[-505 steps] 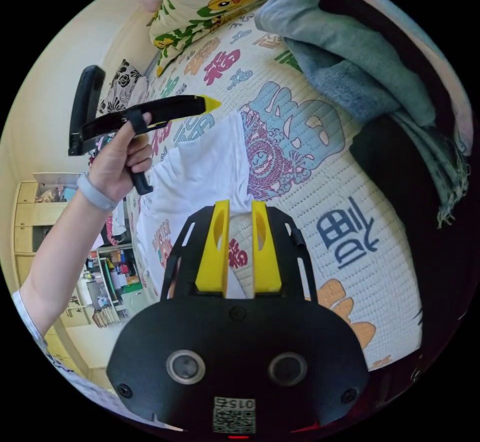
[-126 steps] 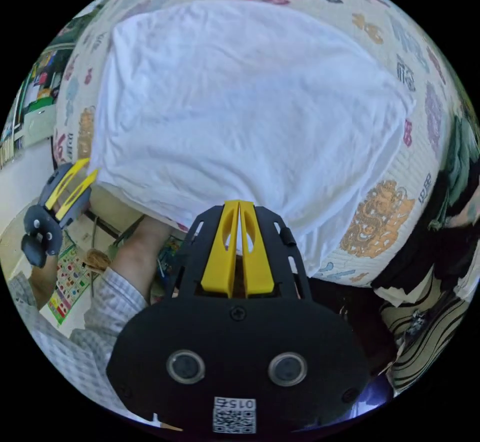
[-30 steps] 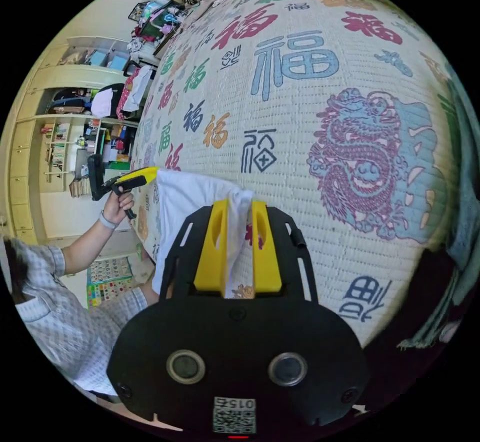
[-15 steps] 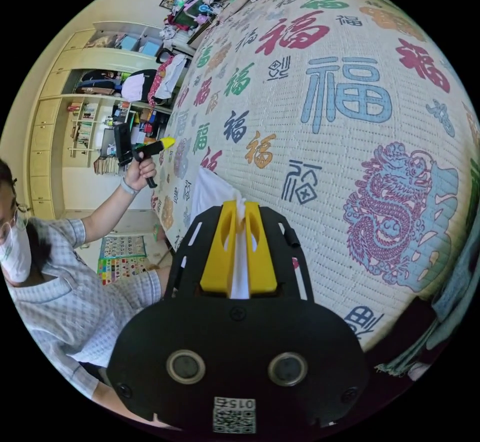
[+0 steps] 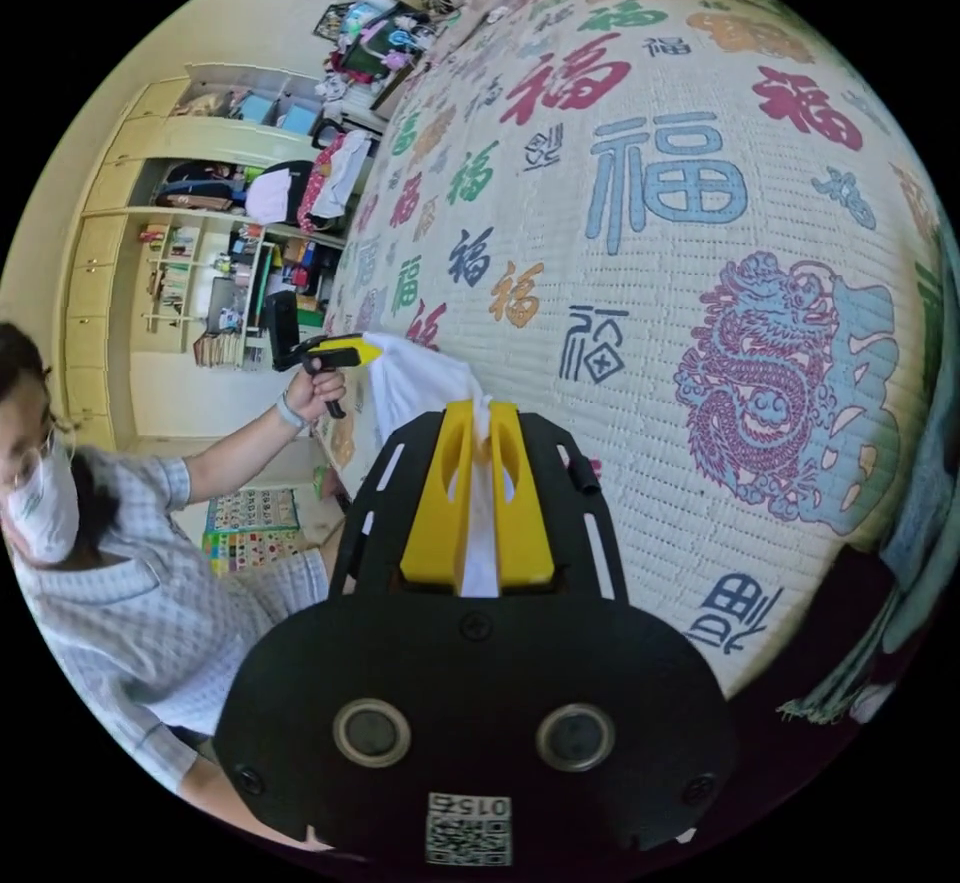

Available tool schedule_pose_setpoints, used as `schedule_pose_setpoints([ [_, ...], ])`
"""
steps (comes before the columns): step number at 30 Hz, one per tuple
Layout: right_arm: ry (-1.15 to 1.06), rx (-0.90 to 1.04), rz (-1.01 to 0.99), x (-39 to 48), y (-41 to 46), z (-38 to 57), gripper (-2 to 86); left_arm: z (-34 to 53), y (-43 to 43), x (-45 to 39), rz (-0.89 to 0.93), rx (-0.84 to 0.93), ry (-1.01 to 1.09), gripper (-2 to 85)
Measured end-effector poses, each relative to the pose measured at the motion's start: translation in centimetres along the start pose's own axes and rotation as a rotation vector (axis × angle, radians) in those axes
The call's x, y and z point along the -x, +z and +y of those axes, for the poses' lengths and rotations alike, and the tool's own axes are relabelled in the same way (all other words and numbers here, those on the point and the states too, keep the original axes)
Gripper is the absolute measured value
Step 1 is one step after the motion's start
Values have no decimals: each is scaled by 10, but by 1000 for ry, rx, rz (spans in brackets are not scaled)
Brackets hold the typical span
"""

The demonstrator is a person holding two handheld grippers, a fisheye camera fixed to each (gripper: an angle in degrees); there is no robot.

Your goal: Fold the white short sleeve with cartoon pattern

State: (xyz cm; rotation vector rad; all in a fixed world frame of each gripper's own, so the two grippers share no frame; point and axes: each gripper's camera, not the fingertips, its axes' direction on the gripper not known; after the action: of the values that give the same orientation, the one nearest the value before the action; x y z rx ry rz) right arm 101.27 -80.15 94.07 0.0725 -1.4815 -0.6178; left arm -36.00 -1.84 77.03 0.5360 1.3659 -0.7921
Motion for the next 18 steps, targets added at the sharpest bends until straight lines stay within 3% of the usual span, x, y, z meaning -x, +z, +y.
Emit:
schedule_pose_setpoints([
  [7, -177, -41, -146, 66, -29, 102, 17, 73, -55, -105, 31, 87, 432, 6],
  [12, -106, 105, -143, 82, 7, 185, 21, 145, -28, -141, 26, 254, 489, 10],
  [18, 13, 289, -54, 76, 80, 240, 43, 217, 36, -134, -75, 468, 417, 26],
])
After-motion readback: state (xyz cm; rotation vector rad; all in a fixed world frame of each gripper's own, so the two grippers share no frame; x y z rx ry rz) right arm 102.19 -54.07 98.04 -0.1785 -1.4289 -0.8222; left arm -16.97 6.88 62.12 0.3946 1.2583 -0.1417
